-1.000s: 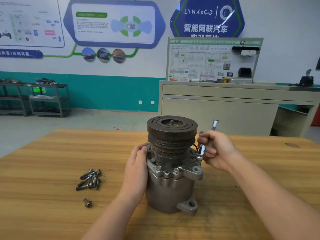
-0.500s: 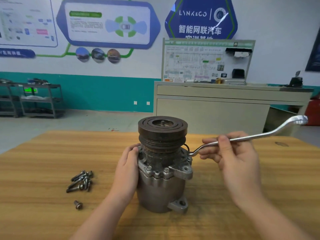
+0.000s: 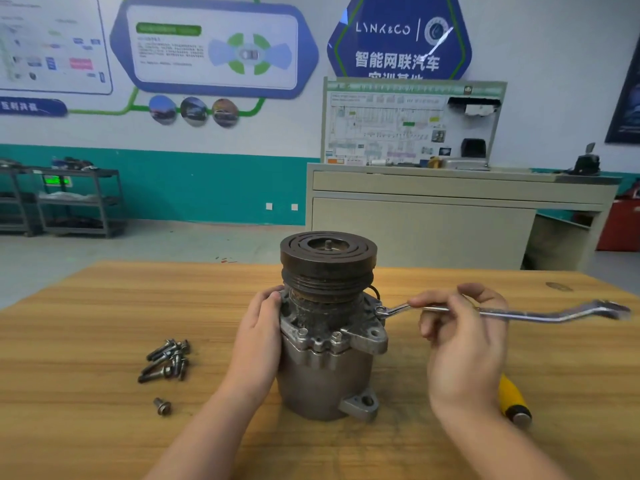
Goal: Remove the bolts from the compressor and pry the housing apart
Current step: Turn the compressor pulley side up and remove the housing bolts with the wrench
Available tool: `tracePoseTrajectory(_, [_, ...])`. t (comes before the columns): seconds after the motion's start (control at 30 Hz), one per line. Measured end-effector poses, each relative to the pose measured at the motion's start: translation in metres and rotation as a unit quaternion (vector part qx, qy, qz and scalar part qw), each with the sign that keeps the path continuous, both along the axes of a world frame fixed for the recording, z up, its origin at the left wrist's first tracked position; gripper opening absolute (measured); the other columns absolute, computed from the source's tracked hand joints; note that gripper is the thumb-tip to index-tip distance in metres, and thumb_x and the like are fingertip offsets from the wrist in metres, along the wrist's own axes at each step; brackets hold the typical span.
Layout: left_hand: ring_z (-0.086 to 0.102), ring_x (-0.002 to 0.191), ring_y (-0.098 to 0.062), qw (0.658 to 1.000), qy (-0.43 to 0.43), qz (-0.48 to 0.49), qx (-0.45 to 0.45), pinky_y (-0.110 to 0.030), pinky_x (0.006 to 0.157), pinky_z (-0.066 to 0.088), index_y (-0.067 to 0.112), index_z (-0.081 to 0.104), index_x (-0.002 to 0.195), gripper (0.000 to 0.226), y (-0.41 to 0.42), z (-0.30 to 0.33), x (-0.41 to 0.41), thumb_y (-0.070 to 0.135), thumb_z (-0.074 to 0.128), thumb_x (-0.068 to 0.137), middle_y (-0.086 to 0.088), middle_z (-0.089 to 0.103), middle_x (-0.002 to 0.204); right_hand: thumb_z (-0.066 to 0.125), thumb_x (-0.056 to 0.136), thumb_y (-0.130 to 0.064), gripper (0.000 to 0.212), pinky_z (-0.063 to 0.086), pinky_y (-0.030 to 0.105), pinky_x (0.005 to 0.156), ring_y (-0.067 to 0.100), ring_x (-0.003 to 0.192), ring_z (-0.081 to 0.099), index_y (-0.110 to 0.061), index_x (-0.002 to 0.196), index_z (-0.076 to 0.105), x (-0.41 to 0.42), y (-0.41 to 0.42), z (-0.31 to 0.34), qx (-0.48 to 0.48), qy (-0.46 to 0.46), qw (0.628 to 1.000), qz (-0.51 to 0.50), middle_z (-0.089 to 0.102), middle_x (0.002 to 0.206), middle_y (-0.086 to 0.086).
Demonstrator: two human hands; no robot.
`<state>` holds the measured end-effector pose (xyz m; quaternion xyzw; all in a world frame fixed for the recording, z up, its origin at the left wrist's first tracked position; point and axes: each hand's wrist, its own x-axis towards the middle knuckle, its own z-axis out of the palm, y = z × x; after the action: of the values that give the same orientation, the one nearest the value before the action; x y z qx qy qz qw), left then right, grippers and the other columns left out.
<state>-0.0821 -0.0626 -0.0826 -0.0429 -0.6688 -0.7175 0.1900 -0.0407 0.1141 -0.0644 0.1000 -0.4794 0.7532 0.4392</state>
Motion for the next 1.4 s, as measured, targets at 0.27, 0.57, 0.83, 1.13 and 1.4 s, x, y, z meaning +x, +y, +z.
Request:
tracePoseTrajectory(0.27, [0.058, 0.075, 0.018, 1.0, 0.007, -0.002, 0.006, 0.0, 0.055, 0.039, 0.027, 0.065, 0.097, 0.03, 0.0, -0.004, -0.004, 0.022, 0.036, 0.102, 0.028, 0.068, 0.081, 0.032, 0.092, -0.006, 0.014, 0.025, 0.015, 0.028, 0.011, 0.03, 0.035, -0.012, 0.082, 0.04, -0.074, 0.023, 0.033, -0.059, -0.33, 0.872, 0.357, 0.047, 0.046, 0.002])
tracePoseTrajectory(0.57, [0.066, 0.094, -0.001, 0.998, -0.021, -0.041, 0.047, -0.025, 0.081, 0.048, 0.031, 0.071, 0.099, 0.03, -0.005, -0.009, -0.011, 0.026, 0.041, 0.1, 0.013, 0.074, 0.096, 0.076, 0.068, -0.026, 0.032, 0.027, 0.017, 0.032, 0.008, 0.027, 0.027, -0.006, 0.09, 0.062, -0.034, 0.056, 0.022, 0.169, -0.253, 0.892, 0.334, 0.036, 0.037, -0.003])
tracePoseTrajectory(0.83, [0.07, 0.099, -0.021, 0.987, -0.069, -0.126, 0.071, -0.038, 0.084, 0.049, 0.023, 0.076, 0.091, 0.036, -0.012, 0.001, -0.015, 0.024, 0.042, 0.101, -0.01, 0.074, 0.103, 0.084, 0.053, -0.036, 0.028, 0.029, 0.016, 0.036, 0.01, 0.029, 0.034, -0.02, 0.073, 0.073, -0.03, 0.038, 0.008, 0.315, -0.231, 0.875, 0.286, 0.042, 0.035, 0.002])
tracePoseTrajectory(1.13, [0.072, 0.082, -0.013, 0.989, -0.071, -0.101, 0.083, -0.034, 0.074, 0.048, 0.026, 0.078, 0.08, 0.038, -0.01, -0.002, -0.017, 0.023, 0.045, 0.098, -0.005, 0.076, 0.091, 0.08, 0.069, -0.033, 0.021, 0.034, 0.017, 0.04, 0.008, 0.032, 0.035, -0.028, 0.088, 0.072, -0.03, 0.039, -0.002, 0.319, -0.189, 0.879, 0.301, 0.042, 0.037, -0.004])
tracePoseTrajectory(1.4, [0.072, 0.087, -0.017, 0.989, -0.084, -0.087, 0.082, -0.036, 0.076, 0.049, 0.021, 0.078, 0.079, 0.038, -0.005, 0.004, -0.011, 0.022, 0.045, 0.099, -0.008, 0.076, 0.091, 0.069, 0.076, -0.034, 0.016, 0.033, 0.019, 0.04, 0.009, 0.033, 0.033, -0.028, 0.09, 0.072, -0.029, 0.038, -0.007, 0.302, -0.184, 0.885, 0.304, 0.04, 0.036, -0.003])
